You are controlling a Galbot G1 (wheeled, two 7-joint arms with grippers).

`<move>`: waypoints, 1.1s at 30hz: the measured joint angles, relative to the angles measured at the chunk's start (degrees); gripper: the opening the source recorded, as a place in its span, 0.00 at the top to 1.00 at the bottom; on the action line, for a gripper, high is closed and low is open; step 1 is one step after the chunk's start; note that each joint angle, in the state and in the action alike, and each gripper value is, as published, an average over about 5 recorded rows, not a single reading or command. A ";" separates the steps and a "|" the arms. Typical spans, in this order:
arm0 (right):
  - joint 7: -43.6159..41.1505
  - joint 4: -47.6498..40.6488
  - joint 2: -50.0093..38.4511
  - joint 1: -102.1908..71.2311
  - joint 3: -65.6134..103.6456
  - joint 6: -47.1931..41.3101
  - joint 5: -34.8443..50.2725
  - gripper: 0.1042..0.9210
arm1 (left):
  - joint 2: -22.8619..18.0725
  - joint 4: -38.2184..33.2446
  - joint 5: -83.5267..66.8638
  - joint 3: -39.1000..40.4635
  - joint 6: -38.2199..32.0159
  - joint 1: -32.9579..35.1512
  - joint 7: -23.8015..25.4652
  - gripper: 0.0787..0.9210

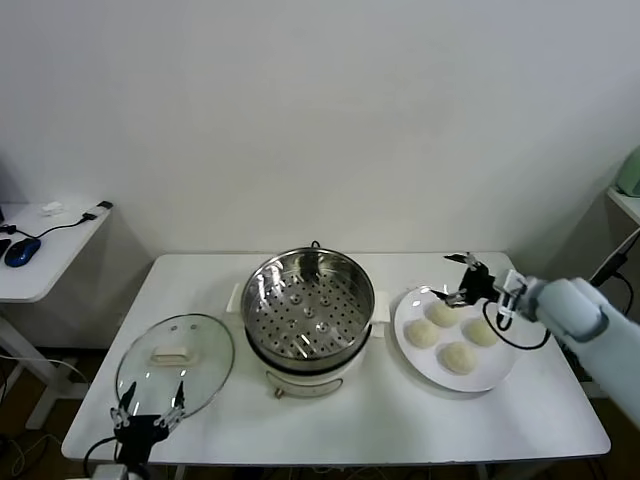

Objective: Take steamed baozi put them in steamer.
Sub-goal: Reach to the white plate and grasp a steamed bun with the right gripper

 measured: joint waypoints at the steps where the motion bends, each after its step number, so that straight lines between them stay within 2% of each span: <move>1: -1.95 -1.64 0.23 3.53 -3.76 0.70 -0.11 0.12 | -0.06 0.10 0.06 0.02 -0.05 0.00 -0.01 0.12; 7: -9.70 -10.87 4.29 19.02 -23.20 2.90 0.52 0.12 | -0.25 0.55 0.40 0.24 -0.25 -0.14 -0.02 0.12; 13: -13.08 -19.03 9.97 24.61 -32.96 3.03 1.46 0.12 | -0.73 0.55 0.83 0.23 -0.33 0.07 -0.02 0.12; 23: -13.77 -29.56 17.51 24.15 -35.93 2.21 1.80 0.12 | -1.71 0.83 1.90 0.71 -0.96 0.88 -0.24 0.12; 33: -12.71 -36.42 22.39 22.10 -34.86 0.38 1.60 0.12 | -2.56 0.59 3.11 1.54 -1.45 1.63 -0.42 0.12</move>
